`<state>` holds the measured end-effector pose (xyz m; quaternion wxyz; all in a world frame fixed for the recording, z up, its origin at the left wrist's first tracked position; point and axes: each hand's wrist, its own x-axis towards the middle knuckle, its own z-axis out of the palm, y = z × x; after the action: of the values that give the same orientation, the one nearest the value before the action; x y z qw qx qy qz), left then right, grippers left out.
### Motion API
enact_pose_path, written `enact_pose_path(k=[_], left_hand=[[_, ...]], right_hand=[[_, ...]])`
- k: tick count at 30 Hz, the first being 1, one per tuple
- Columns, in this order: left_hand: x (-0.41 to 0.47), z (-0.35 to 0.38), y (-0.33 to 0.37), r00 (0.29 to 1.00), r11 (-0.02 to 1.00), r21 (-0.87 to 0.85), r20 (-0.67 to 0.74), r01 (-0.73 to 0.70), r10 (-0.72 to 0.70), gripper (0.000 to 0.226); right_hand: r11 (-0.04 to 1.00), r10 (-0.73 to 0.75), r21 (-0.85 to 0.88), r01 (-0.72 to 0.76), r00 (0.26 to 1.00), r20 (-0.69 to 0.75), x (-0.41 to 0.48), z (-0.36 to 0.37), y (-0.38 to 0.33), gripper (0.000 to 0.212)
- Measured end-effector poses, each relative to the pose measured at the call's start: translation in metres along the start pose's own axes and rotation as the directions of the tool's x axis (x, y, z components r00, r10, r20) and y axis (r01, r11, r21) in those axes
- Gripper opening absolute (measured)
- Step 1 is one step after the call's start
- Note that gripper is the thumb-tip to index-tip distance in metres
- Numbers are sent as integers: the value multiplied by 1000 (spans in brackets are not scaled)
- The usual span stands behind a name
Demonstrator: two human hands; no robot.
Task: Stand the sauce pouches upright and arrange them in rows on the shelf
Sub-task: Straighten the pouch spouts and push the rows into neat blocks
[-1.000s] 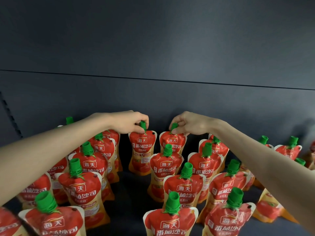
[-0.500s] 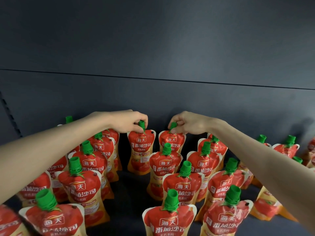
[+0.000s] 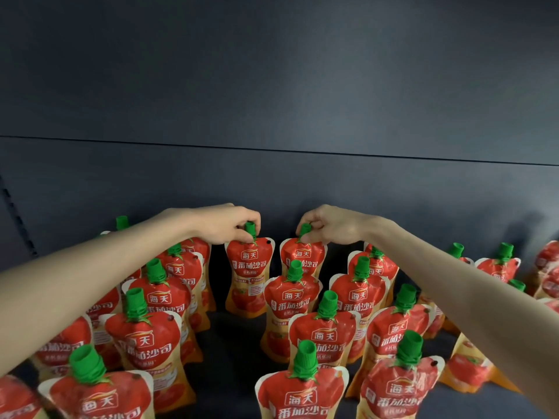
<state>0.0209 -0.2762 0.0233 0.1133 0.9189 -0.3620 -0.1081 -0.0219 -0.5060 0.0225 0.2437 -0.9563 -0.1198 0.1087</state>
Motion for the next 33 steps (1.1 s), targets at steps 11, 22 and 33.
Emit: enact_pose_path(k=[11, 22, 33], left_hand=[[-3, 0, 4, 999, 999, 31, -36, 7, -6, 15], [-29, -7, 26, 951, 991, 126, -298, -42, 78, 31], [-37, 32, 83, 991, 991, -23, -44, -130, 129, 32]], right_hand=[[1000, 26, -12, -26, 999, -20, -5, 2, -4, 29], [999, 4, -47, -17, 966, -257, -53, -9, -4, 24], [999, 47, -17, -49, 995, -88, -114, 0, 17, 33]])
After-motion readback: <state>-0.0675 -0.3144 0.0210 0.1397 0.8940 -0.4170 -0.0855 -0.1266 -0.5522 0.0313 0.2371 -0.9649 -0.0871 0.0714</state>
